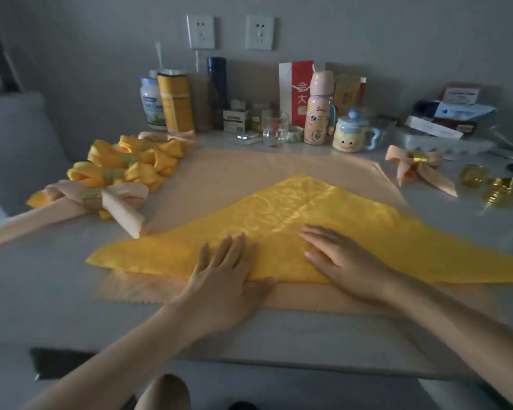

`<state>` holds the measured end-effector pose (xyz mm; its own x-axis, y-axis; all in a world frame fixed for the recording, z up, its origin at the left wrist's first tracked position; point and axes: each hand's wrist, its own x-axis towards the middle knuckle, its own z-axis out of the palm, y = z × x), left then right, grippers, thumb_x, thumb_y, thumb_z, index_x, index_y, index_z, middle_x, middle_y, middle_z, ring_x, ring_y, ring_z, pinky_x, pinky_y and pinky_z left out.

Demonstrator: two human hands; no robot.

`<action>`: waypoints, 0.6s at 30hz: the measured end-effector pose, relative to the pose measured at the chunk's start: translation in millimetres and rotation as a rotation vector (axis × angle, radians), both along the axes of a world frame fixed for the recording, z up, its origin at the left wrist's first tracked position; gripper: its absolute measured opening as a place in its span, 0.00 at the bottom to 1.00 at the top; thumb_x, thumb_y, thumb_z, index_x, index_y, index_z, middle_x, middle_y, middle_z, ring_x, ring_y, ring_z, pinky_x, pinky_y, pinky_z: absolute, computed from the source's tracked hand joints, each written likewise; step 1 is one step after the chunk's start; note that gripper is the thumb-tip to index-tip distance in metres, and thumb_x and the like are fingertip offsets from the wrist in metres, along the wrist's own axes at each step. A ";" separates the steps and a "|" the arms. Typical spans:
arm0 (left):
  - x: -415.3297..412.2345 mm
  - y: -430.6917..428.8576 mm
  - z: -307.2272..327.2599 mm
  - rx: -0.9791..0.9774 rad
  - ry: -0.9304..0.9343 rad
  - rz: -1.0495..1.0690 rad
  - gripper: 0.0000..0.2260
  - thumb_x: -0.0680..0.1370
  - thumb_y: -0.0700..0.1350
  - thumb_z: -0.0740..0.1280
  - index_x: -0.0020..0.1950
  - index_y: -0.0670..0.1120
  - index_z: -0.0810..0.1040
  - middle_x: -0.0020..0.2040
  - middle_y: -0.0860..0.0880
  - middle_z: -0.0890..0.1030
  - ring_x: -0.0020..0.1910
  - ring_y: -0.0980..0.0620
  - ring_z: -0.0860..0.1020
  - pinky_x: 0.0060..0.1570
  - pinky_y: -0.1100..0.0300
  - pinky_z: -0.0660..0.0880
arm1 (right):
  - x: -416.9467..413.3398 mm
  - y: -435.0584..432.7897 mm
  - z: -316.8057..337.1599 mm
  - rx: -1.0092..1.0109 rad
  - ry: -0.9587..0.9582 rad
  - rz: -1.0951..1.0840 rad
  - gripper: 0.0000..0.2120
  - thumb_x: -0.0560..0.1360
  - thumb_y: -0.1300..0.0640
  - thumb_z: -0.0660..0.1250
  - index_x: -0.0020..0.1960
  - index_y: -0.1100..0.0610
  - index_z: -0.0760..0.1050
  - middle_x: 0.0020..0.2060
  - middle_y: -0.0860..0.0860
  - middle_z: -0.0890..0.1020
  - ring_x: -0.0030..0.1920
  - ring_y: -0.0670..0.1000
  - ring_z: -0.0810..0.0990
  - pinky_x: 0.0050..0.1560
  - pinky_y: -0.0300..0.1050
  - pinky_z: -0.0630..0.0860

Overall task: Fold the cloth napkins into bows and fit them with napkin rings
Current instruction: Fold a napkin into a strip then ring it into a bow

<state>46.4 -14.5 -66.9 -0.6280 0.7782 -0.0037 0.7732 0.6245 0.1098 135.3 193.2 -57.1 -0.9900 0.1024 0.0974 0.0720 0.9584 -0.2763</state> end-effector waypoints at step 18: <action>-53.4 -140.1 10.5 0.407 -0.129 0.297 0.30 0.74 0.65 0.49 0.75 0.56 0.58 0.70 0.59 0.63 0.65 0.60 0.64 0.63 0.62 0.64 | -7.4 -1.8 4.3 -0.069 -0.033 0.006 0.23 0.79 0.49 0.56 0.74 0.50 0.60 0.74 0.42 0.58 0.70 0.36 0.53 0.63 0.25 0.45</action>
